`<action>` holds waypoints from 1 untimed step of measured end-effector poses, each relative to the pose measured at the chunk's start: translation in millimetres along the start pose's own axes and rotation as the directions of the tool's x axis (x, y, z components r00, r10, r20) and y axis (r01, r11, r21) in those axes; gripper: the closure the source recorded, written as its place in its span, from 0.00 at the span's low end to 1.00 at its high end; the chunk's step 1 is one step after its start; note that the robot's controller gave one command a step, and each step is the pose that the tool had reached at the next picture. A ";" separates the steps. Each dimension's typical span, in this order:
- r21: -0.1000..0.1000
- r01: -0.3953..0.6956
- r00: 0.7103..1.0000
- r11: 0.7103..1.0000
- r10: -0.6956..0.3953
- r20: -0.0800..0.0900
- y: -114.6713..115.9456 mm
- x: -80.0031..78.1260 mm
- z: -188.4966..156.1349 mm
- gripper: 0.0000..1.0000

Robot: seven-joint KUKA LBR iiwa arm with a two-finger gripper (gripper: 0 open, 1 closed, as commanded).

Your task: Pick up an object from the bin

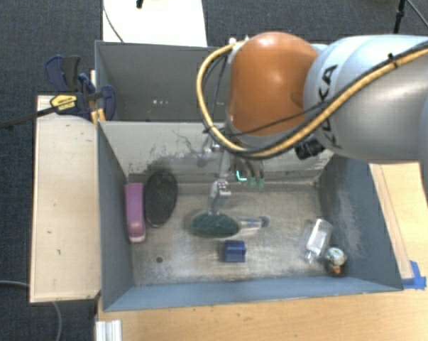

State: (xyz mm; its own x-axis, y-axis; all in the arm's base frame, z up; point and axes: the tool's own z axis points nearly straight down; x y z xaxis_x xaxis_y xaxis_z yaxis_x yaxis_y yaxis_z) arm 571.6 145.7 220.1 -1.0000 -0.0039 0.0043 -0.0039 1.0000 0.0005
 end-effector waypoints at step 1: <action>0.000 0.332 0.943 0.943 -0.332 0.002 -33.6 5.3 146.7 0.00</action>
Offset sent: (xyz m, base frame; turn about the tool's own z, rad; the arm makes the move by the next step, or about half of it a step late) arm -0.0055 -0.0336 -0.1457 -0.3399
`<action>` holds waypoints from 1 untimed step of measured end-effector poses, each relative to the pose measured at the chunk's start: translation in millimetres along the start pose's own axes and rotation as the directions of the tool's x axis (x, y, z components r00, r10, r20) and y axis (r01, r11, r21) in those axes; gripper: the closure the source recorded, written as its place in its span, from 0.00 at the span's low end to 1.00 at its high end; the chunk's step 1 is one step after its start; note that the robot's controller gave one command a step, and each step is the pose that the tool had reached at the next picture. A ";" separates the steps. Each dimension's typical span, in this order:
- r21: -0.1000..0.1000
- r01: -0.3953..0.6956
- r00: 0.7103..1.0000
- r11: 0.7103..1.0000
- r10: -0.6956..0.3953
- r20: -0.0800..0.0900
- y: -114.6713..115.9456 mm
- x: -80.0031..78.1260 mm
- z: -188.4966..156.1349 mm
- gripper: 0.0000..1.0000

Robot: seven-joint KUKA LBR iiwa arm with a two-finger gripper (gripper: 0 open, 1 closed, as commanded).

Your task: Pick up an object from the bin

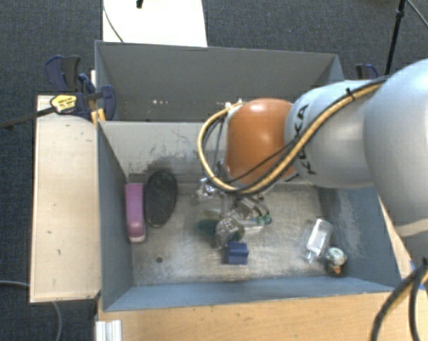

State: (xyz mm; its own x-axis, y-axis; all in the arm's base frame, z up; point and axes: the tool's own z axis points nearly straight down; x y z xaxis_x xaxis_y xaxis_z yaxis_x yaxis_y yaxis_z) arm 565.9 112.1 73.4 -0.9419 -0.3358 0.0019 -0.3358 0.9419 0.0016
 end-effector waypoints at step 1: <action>0.000 -0.005 1.000 1.000 0.005 0.007 0.7 -2.5 -3.5 1.00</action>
Offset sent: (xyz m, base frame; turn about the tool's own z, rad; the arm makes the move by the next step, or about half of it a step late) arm 0.0000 0.0000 0.0000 0.0000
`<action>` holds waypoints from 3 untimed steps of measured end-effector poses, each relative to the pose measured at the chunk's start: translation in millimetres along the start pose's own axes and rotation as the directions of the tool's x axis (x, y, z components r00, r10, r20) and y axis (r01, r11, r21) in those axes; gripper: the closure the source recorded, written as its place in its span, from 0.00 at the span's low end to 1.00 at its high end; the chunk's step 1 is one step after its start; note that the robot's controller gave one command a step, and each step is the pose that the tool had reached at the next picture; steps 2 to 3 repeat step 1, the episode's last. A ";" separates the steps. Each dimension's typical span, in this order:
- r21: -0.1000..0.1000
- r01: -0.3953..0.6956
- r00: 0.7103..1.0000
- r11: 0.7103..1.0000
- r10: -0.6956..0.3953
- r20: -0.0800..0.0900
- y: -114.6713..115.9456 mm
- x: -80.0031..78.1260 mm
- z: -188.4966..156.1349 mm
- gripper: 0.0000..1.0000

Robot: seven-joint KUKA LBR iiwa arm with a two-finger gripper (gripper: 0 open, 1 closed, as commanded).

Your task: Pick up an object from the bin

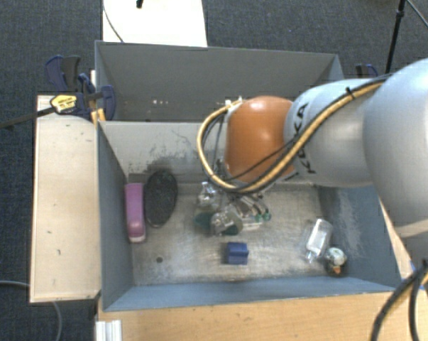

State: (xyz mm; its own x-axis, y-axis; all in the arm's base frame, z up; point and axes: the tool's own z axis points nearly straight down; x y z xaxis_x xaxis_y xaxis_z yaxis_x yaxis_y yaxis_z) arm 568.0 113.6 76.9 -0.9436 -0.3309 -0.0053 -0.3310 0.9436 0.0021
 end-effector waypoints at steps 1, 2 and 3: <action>0.006 0.268 0.963 0.963 -0.268 0.005 -37.7 8.0 -225.4 1.00; 0.006 0.268 0.963 0.963 -0.268 0.005 -37.7 8.0 -225.4 1.00; 0.006 0.268 0.963 0.963 -0.268 0.005 -37.7 8.0 -225.4 1.00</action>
Offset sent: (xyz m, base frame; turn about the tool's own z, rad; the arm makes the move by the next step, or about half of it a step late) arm 0.0018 -0.0385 0.2203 -0.2732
